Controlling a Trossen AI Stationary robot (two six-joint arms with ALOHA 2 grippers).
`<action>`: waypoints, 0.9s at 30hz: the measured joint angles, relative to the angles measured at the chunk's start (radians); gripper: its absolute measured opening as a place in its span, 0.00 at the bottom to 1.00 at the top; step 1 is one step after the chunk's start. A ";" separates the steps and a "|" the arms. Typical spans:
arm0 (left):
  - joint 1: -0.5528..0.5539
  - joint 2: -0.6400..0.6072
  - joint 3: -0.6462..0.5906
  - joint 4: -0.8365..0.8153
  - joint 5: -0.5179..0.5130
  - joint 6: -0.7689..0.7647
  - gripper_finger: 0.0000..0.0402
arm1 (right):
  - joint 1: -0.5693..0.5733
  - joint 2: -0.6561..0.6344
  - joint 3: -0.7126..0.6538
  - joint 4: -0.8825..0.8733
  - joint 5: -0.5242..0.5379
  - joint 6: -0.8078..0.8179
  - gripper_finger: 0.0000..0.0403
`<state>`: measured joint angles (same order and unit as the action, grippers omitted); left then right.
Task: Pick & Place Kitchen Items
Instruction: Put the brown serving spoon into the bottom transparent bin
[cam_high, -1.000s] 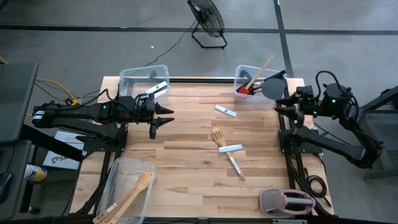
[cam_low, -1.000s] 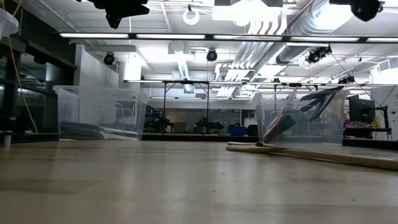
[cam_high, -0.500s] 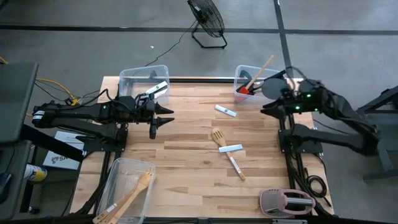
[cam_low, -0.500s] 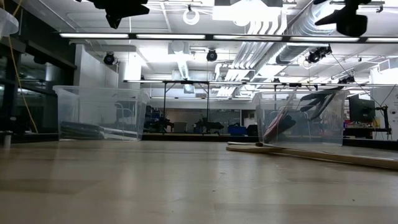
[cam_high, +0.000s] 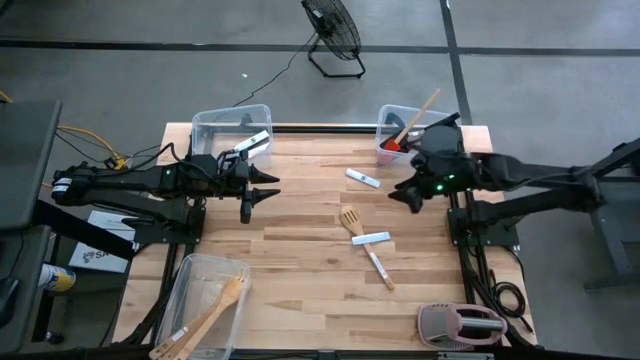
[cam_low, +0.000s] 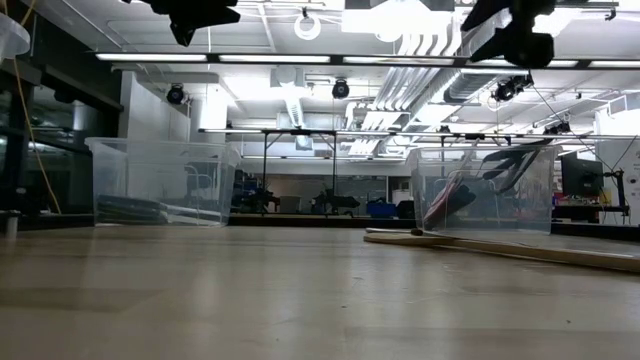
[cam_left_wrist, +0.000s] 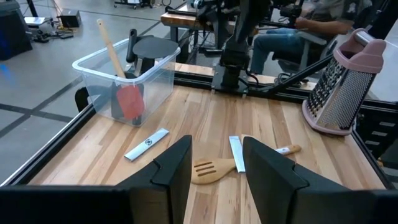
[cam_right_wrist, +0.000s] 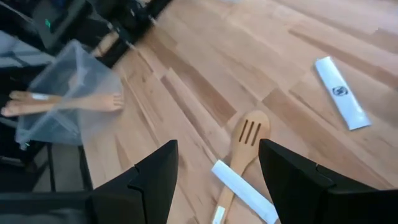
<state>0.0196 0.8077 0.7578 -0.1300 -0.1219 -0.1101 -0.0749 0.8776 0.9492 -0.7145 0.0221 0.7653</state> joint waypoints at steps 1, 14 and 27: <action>0.000 0.000 0.000 0.000 0.000 0.000 0.35 | 0.010 0.019 0.000 0.008 0.002 0.002 0.53; 0.000 0.000 0.000 0.000 0.000 0.000 0.35 | 0.123 0.234 0.133 0.010 0.073 -0.008 0.53; 0.000 0.000 0.000 0.000 0.000 0.000 0.35 | 0.180 0.466 0.297 -0.205 0.193 -0.022 0.53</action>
<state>0.0196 0.8078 0.7582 -0.1303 -0.1222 -0.1101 0.1056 1.3435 1.2465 -0.9192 0.2147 0.7428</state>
